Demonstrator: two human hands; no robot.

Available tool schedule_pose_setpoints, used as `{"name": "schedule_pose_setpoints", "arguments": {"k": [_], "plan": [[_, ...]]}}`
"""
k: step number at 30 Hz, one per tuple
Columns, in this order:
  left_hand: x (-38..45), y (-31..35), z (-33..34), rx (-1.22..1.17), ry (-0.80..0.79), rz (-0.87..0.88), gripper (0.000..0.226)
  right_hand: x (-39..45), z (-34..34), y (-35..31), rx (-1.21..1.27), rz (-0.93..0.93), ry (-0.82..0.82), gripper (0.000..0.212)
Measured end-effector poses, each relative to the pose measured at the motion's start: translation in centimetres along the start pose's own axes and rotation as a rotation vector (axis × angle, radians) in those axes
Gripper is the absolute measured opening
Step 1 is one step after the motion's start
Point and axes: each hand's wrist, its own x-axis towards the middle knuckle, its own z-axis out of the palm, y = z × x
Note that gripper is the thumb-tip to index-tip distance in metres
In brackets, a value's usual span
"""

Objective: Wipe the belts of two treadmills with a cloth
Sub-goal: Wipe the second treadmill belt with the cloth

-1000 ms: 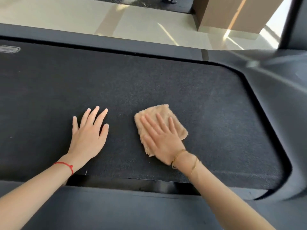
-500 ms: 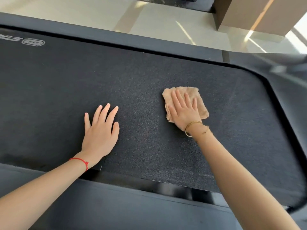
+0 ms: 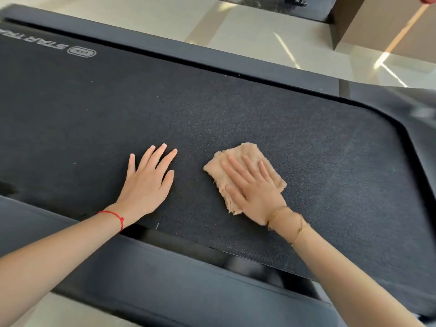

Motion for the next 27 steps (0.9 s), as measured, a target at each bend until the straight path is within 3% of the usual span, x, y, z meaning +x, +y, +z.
{"name": "schedule_pose_setpoints", "arguments": {"k": [5, 9, 17, 20, 23, 27], "plan": [[-2.1, -5.2, -1.4, 0.073, 0.006, -0.024, 0.056, 8.7, -1.1, 1.0, 0.018, 0.203, 0.001, 0.055], [-1.5, -7.8, -1.9, 0.04, 0.02, -0.122, 0.055, 13.5, -0.5, -2.7, -0.007, 0.216, -0.005, 0.056], [0.7, -13.0, -3.5, 0.05, 0.014, -0.141, 0.056, 7.7, 1.7, -10.5, 0.016, -0.175, -0.016, 0.058], [1.5, -14.3, -4.1, 0.072, 0.001, -0.106, 0.057, 7.5, 1.8, -10.5, 0.016, -0.234, -0.023, 0.059], [2.6, -16.0, -4.8, 0.064, -0.012, -0.086, 0.056, 11.8, 1.3, -9.9, -0.021, -0.183, -0.009, 0.058], [4.0, -18.7, -5.7, 0.076, -0.014, -0.073, 0.056, 21.4, 0.4, -10.6, 0.012, 0.021, -0.009, 0.058]]}}
